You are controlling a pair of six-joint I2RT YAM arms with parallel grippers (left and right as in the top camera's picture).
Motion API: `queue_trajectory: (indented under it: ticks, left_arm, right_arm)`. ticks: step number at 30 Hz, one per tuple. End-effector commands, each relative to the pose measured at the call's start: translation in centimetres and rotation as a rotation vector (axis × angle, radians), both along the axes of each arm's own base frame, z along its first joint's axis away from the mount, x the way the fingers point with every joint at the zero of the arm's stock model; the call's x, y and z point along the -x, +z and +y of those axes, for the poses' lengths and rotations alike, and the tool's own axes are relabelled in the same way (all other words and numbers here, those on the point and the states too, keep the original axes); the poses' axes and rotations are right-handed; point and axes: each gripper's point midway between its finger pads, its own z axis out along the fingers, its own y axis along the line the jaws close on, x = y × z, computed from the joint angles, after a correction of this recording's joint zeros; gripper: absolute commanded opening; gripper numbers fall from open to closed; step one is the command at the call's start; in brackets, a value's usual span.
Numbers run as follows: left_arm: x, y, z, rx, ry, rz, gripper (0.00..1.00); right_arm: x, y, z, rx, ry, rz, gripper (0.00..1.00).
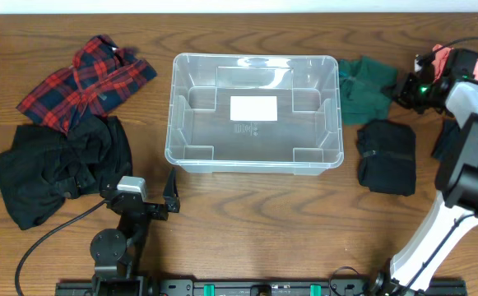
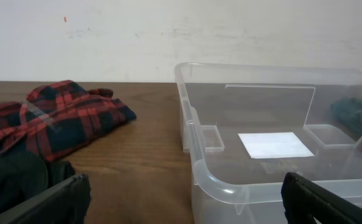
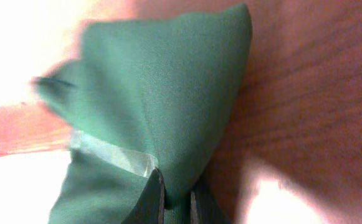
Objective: Pack container
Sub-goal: 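Lift the green garment with the right gripper and carry it into the container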
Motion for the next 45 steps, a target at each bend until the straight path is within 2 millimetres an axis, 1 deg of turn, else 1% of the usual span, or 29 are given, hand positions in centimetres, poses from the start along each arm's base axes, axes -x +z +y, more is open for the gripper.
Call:
queue_trajectory:
  ticks: [1, 4, 7, 10, 14, 15, 18, 21, 24, 27, 29, 31, 33, 34, 36, 38, 41, 43, 45]
  left_arm:
    - [0.1, -1.6, -0.2, 0.002, -0.009, 0.047, 0.98]
    - [0.1, -1.6, -0.2, 0.002, -0.009, 0.047, 0.98]
    - [0.1, -1.6, -0.2, 0.002, -0.009, 0.047, 0.98]
    - [0.1, -1.6, -0.2, 0.002, -0.009, 0.046, 0.98]
    - [0.1, -1.6, -0.2, 0.002, -0.009, 0.047, 0.98]
    - [0.1, -1.6, -0.2, 0.002, -0.009, 0.046, 0.98]
    - [0.1, -1.6, -0.2, 0.002, -0.009, 0.047, 0.98]
    - [0.1, -1.6, -0.2, 0.002, -0.009, 0.046, 0.98]
    - [0.1, -1.6, -0.2, 0.002, -0.009, 0.047, 0.98]
    - [0.1, -1.6, -0.2, 0.002, -0.009, 0.047, 0.98]
    - [0.1, -1.6, -0.2, 0.002, -0.009, 0.047, 0.98]
    - [0.1, -1.6, -0.2, 0.002, -0.009, 0.047, 0.98]
    - [0.1, -1.6, -0.2, 0.002, -0.009, 0.046, 0.98]
    - [0.1, -1.6, -0.2, 0.002, -0.009, 0.047, 0.98]
    - [0.1, -1.6, -0.2, 0.002, -0.009, 0.047, 0.98]
    - [0.1, -1.6, -0.2, 0.002, -0.009, 0.047, 0.98]
    - [0.1, -1.6, -0.2, 0.002, -0.009, 0.046, 0.98]
    - [0.1, -1.6, -0.2, 0.002, -0.009, 0.047, 0.98]
    - [0.1, -1.6, -0.2, 0.002, -0.009, 0.047, 0.98]
  right_arm:
    - [-0.4, 9.8, -0.6, 0.097, -0.008, -0.176, 0.01]
    - [0.9, 15.1, -0.2, 0.145, -0.017, -0.244, 0.01]
    - [2.3, 19.4, 0.7, 0.184, -0.018, -0.306, 0.01]
    - [3.8, 23.6, 2.5, 0.206, 0.005, -0.383, 0.01]
    - [5.7, 28.1, 5.4, 0.211, 0.038, -0.474, 0.01]
    - [6.2, 29.2, 6.5, 0.201, 0.051, -0.498, 0.01]
    - [7.1, 31.5, 9.8, 0.165, 0.089, -0.55, 0.01]
    - [7.7, 33.4, 13.9, 0.095, 0.13, -0.591, 0.01]
    - [7.8, 34.6, 18.0, 0.014, 0.174, -0.617, 0.01]
    - [7.8, 35.1, 22.1, -0.055, 0.205, -0.625, 0.01]
    - [7.6, 35.1, 24.6, -0.083, 0.211, -0.625, 0.01]
    - [7.3, 34.7, 26.9, -0.105, 0.214, -0.618, 0.01]
    - [6.9, 33.9, 29.3, -0.122, 0.219, -0.604, 0.01]
    - [6.6, 33.1, 30.6, -0.132, 0.213, -0.584, 0.01]
    - [6.2, 31.7, 32.6, -0.149, 0.203, -0.548, 0.01]
    - [5.7, 29.7, 34.6, -0.167, 0.186, -0.497, 0.01]
    - [5.1, 26.8, 37.2, -0.198, 0.156, -0.42, 0.01]
    - [4.9, 24.8, 39.3, -0.232, 0.15, -0.374, 0.01]
    - [4.6, 23.3, 41.0, -0.258, 0.15, -0.348, 0.01]
